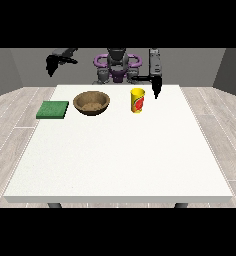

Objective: Pick the cup and pour the ball into the bowl, then pick the bowl and place it on the pad

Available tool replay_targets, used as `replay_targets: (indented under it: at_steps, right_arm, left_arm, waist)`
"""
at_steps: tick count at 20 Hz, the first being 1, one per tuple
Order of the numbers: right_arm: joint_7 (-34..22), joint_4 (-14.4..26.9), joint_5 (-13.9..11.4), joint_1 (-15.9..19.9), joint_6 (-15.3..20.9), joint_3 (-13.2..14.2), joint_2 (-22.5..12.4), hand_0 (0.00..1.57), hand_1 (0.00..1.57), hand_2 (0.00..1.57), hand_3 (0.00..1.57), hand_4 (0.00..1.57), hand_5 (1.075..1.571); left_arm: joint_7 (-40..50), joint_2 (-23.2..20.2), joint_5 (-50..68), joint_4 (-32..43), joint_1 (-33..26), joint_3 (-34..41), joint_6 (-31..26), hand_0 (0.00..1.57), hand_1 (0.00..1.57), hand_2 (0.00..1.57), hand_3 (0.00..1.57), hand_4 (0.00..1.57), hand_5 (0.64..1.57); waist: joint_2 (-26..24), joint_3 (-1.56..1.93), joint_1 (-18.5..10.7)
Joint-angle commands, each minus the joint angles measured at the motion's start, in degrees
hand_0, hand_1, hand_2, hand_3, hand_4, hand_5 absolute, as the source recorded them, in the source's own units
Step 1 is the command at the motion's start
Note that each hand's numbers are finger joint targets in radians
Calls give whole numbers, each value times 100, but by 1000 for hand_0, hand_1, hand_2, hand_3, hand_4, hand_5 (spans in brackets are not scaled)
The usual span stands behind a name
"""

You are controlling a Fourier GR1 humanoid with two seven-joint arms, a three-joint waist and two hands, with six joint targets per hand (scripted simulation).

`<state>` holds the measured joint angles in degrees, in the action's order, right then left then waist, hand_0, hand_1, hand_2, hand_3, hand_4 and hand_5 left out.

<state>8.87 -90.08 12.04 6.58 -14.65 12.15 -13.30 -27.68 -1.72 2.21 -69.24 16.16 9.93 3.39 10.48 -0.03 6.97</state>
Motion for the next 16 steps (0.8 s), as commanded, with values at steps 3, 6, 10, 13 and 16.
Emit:
replay_targets:
  at_steps: [3, 6, 10, 13, 16]
  right_arm:
    - [180, 428, 141, 168, -247, 206, -157, 0, 0, 0, 0, 0, 1570]
    - [489, 788, 115, 431, -330, 348, -272, 0, 0, 0, 0, 0, 1570]
    - [445, 578, 109, 140, -437, 265, -247, 0, 0, 0, 0, 0, 1571]
    - [729, 692, -147, 352, -162, 118, 4, 0, 0, 0, 0, 0, 1571]
    - [779, 847, -279, 309, -144, 13, 77, 0, 0, 0, 0, 0, 1571]
  left_arm:
    - [-701, 167, -161, 1187, 542, 34, 515, 0, 0, 0, 0, 0, 1519]
    - [-1038, -7, -38, 1660, 829, 161, 283, 0, 0, 0, 0, 0, 1517]
    - [-1679, -80, -18, 2397, 948, 333, 310, 0, 0, 0, 0, 0, 1520]
    - [-2049, 77, -99, 2790, 1118, 309, 512, 0, 0, 0, 0, 0, 1521]
    - [-2148, 65, -124, 3131, 1279, 281, 545, 0, 0, 0, 0, 0, 1523]
  waist:
    - [143, 2, 90]
    - [339, 3, -59]
    - [300, 1, 178]
    - [586, 0, 117]
    - [437, 1, 54]
